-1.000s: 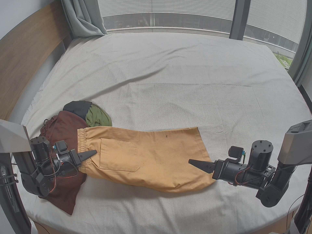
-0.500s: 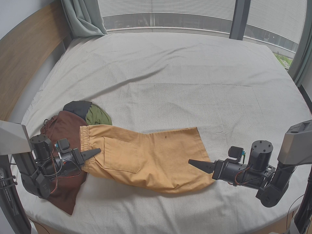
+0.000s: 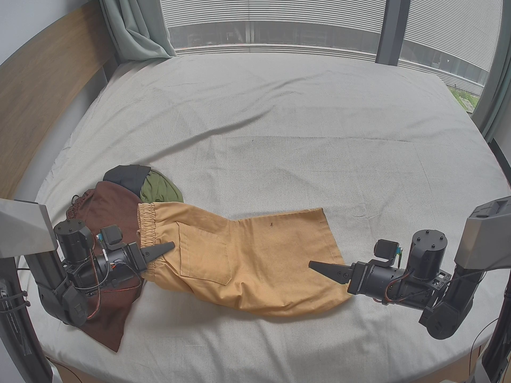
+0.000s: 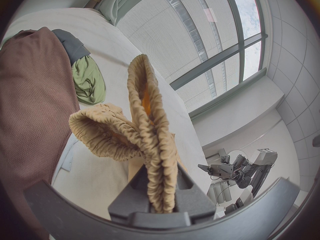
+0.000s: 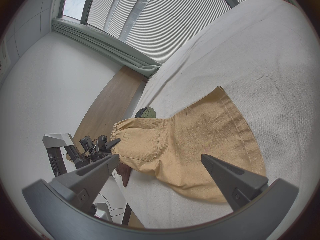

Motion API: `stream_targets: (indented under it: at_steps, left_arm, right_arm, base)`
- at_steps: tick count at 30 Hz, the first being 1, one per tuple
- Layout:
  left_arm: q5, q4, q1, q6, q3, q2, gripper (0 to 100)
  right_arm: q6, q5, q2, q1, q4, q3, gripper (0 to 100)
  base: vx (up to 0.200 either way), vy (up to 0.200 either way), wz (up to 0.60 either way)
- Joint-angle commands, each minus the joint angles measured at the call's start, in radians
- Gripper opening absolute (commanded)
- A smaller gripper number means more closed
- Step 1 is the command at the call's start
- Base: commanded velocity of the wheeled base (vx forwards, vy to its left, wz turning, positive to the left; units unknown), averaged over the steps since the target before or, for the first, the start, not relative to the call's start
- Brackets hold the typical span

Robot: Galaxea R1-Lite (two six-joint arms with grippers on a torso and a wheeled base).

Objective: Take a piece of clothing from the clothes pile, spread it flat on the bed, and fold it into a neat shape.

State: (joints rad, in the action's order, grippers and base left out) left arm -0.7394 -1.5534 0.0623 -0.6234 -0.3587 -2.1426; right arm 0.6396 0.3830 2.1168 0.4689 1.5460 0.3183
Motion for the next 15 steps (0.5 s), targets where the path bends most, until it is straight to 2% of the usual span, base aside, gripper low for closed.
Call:
stream_targets:
  at_steps: [1, 15]
  left_arm:
    - [0.0, -0.001, 0.013, -0.002, -0.005, -0.002, 0]
    - [0.055, -0.001, 0.102, -0.009, -0.052, -0.008, 0]
  right_arm:
    - [-0.001, 0.001, 0.002, 0.0, 0.0, 0.001, 100]
    - [-0.001, 0.001, -0.023, -0.015, 0.0, -0.001, 100]
  base:
    - [0.0, 0.0, 0.0]
    - [0.0, 0.0, 0.0]
